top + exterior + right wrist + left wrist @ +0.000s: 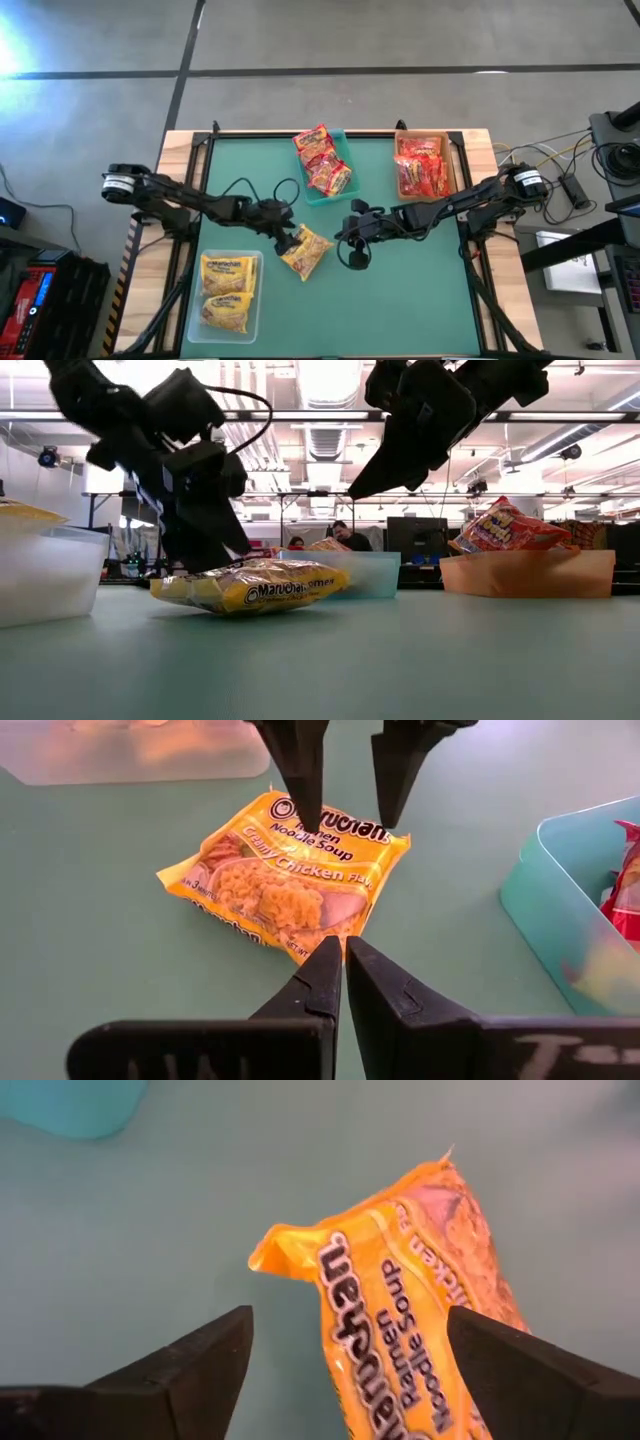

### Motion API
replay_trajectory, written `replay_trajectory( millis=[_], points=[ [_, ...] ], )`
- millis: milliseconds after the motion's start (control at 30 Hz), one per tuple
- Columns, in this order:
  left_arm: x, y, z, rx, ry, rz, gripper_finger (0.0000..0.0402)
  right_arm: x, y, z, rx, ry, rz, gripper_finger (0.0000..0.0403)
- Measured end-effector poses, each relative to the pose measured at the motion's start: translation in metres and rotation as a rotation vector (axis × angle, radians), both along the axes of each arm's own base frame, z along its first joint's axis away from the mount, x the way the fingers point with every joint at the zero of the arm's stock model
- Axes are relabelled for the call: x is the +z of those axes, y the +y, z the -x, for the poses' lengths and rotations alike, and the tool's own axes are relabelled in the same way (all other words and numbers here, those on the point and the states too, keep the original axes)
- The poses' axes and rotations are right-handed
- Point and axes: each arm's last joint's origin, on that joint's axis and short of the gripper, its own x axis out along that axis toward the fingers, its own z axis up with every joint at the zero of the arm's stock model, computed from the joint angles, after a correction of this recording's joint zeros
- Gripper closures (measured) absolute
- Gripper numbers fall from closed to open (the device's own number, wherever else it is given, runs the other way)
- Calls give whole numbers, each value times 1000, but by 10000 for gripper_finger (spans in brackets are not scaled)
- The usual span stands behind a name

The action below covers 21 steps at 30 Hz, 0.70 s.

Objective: Sort Maruchan noodles
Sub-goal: Put the yellow noodle pack into the transparent bin

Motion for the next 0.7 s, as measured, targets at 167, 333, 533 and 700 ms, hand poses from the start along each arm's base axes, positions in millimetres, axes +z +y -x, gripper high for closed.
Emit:
replay_trajectory(
  millis=[167,333,533,700],
  points=[
    [-15,1,2,20,-81,-3,78,0,0,0,0,0,0,390],
    [-29,0,0,21,-95,12,77,0,0,0,0,0,0,390],
    [-38,-2,-9,-38,-90,69,79,0,0,0,0,0,0,390],
    [-42,-4,-12,-91,-118,104,89,0,0,0,0,0,0,390]
  ],
)
